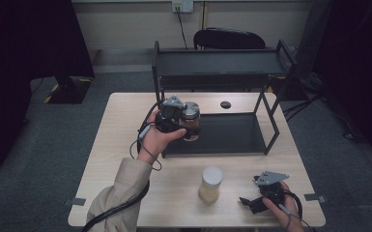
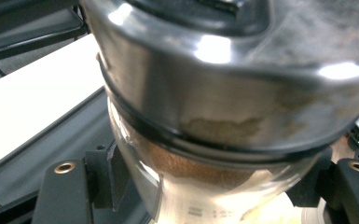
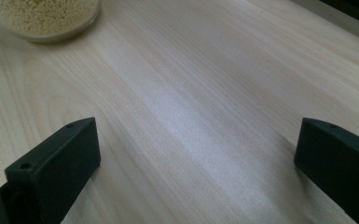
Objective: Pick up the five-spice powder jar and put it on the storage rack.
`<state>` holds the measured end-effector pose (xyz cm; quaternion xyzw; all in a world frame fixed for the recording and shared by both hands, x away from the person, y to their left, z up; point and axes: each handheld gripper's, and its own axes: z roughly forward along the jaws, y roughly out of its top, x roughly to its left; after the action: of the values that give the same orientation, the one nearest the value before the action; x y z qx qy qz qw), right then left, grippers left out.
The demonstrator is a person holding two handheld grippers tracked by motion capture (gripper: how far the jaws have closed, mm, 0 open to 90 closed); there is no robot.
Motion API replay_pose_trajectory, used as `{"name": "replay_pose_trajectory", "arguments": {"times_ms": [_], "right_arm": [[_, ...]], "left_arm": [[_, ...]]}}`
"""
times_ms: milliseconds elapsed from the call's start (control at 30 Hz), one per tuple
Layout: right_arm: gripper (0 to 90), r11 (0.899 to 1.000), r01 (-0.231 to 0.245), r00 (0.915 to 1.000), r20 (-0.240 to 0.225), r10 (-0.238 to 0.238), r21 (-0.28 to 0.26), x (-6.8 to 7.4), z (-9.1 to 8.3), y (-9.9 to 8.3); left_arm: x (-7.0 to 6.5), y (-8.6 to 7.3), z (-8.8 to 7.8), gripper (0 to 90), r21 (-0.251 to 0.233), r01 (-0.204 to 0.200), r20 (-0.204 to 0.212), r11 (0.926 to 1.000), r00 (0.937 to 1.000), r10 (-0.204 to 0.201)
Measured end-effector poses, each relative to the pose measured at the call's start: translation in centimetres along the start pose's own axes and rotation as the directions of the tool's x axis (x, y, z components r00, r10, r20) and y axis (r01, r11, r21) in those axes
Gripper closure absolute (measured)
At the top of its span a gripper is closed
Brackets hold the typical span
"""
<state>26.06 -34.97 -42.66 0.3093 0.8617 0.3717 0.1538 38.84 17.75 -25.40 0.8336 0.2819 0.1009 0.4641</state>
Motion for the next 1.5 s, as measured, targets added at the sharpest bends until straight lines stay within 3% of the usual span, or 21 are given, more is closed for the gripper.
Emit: {"name": "replay_pose_trajectory", "arguments": {"times_ms": [600,1500], "right_arm": [[0.0,1.0,0.0,1.0,0.0,0.0,0.0,0.0,0.0,0.0],[0.0,1.0,0.0,1.0,-0.001,0.0,0.001,0.0,0.0,0.0]], "left_arm": [[0.0,3.6,-1.7,29.8,-0.015,-0.025,-0.019,0.9996,0.9995,0.025],[0.2,8.7,-4.0,29.8,-0.046,-0.03,-0.029,0.9985,0.9992,0.029]]}}
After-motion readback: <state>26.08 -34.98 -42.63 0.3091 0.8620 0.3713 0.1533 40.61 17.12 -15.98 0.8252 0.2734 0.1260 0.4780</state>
